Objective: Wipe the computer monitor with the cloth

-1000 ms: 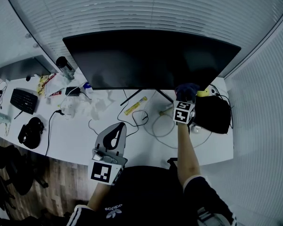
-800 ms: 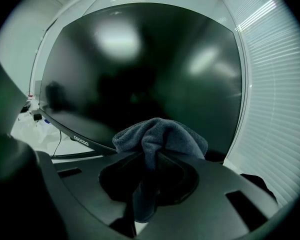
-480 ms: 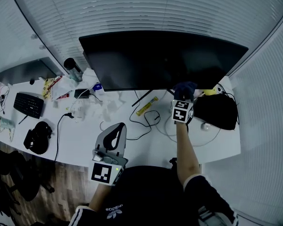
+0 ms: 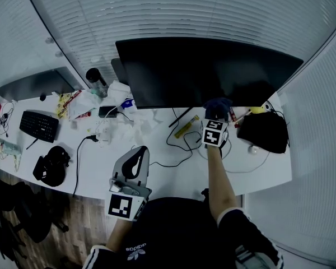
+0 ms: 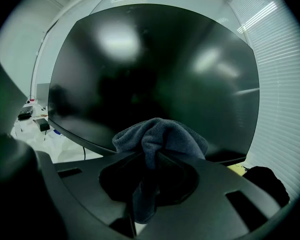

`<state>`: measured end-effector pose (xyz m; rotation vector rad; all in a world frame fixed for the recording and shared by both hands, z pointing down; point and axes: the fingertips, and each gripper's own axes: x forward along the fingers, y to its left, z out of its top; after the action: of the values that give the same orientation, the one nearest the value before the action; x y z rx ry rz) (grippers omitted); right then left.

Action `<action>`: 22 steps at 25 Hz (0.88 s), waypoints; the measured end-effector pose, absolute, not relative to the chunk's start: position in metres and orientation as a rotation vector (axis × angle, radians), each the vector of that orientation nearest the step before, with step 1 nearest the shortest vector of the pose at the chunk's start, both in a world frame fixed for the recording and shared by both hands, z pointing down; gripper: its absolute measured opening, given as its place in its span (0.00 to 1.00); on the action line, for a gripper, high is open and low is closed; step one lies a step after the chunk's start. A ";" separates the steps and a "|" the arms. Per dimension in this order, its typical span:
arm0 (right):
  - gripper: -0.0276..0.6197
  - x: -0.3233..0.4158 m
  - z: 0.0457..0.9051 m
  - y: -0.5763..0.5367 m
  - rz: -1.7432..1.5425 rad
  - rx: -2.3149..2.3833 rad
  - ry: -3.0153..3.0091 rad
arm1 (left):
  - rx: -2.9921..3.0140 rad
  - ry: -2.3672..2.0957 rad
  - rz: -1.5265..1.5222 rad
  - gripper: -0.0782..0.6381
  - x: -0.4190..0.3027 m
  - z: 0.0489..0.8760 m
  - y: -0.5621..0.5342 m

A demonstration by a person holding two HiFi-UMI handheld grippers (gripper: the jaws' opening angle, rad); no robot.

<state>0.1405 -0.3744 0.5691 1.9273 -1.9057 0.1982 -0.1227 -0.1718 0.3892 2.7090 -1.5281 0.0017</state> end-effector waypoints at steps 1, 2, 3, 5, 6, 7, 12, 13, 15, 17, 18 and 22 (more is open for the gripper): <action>0.11 0.134 0.569 -0.374 0.197 1.922 -1.911 | 2.702 -1.532 0.007 0.12 -0.128 0.390 -0.172; 0.11 0.127 0.570 -0.374 0.195 1.914 -1.916 | 2.694 -1.537 0.013 0.12 -0.132 0.391 -0.173; 0.11 0.119 0.571 -0.374 0.194 1.905 -1.922 | 2.690 -1.542 0.018 0.12 -0.136 0.391 -0.173; 0.11 0.106 0.574 -0.373 0.197 1.888 -1.932 | 2.695 -1.550 0.010 0.12 -0.144 0.389 -0.173; 0.11 0.099 0.575 -0.373 0.199 1.881 -1.936 | 2.697 -1.555 0.001 0.12 -0.147 0.387 -0.173; 0.11 0.093 0.577 -0.373 0.201 1.874 -1.938 | 2.693 -1.561 -0.004 0.12 -0.151 0.386 -0.173; 0.11 0.065 0.581 -0.373 0.197 1.840 -1.963 | 2.665 -1.598 -0.005 0.12 -0.169 0.385 -0.170; 0.11 0.058 0.582 -0.373 0.194 1.829 -1.973 | 2.659 -1.604 -0.004 0.12 -0.173 0.386 -0.169; 0.11 0.043 0.580 -0.373 0.187 1.815 -1.992 | 2.648 -1.612 0.004 0.12 -0.180 0.388 -0.167; 0.11 0.030 0.578 -0.374 0.180 1.805 -2.013 | 2.645 -1.617 0.008 0.12 -0.186 0.390 -0.163; 0.11 0.023 0.579 -0.375 0.178 1.796 -2.022 | 2.643 -1.619 0.007 0.12 -0.188 0.391 -0.162; 0.11 -0.003 0.581 -0.373 0.183 1.749 -2.050 | 2.621 -1.660 -0.010 0.12 -0.203 0.387 -0.159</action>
<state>-0.0034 -0.3730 0.5807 1.7488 -2.0504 0.1832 -0.2031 -0.1588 0.3868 2.6211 -1.6598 -0.0096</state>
